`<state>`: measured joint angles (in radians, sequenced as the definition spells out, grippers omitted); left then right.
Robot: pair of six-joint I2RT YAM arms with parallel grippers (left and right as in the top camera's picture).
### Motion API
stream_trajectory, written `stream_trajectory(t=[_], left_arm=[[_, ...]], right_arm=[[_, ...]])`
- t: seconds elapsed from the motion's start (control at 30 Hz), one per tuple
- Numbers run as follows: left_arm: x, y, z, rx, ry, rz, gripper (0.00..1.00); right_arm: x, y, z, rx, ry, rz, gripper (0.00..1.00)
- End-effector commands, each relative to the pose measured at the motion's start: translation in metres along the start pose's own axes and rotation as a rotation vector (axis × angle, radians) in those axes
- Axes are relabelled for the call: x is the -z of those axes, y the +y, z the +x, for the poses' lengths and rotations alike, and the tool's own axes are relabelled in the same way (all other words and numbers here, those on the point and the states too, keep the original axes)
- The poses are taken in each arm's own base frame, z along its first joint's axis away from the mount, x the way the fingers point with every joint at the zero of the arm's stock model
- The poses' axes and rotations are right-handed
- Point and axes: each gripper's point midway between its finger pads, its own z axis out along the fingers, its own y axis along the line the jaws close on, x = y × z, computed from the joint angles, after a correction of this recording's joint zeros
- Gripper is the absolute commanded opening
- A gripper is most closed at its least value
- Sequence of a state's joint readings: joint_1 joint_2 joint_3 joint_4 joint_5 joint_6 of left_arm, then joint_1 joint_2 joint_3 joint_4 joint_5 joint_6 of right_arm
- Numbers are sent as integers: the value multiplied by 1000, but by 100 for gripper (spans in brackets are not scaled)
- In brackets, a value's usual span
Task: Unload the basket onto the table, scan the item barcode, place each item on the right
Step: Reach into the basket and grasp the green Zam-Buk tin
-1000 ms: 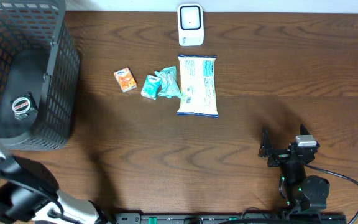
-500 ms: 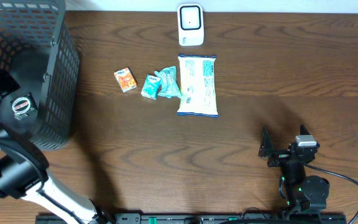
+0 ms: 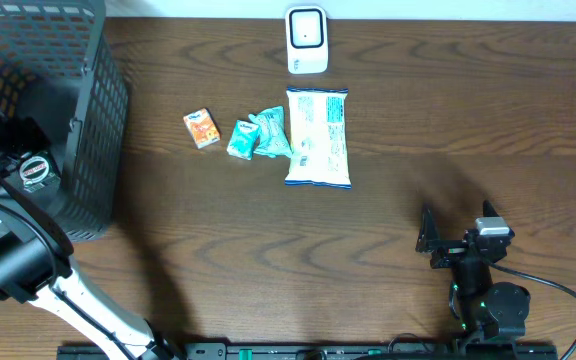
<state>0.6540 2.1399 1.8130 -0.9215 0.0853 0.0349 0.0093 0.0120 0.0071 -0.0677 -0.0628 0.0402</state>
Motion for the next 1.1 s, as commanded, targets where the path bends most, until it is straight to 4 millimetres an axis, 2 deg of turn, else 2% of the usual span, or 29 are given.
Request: stream_trajectory(t=[0.0, 0.17, 0.37, 0.47, 0.87, 1.0, 1.07], left_arm=[[-21, -1, 14, -17, 41, 11, 86], [-27, -1, 15, -16, 30, 8, 86], [-7, -2, 3, -19, -36, 10, 86], [-6, -2, 2, -19, -38, 9, 86], [-42, 0, 18, -15, -46, 9, 86], [-50, 0, 16, -16, -71, 10, 85], [-49, 0, 13, -16, -84, 10, 80]], right_arm=[[0, -5, 0, -5, -1, 20, 99], [0, -5, 0, -5, -1, 20, 99], [0, -5, 0, -5, -1, 20, 99], [0, -5, 0, -5, -1, 20, 99], [0, -5, 0, -5, -1, 20, 99], [0, -5, 0, -5, -1, 20, 99], [0, -5, 0, -5, -1, 20, 99]])
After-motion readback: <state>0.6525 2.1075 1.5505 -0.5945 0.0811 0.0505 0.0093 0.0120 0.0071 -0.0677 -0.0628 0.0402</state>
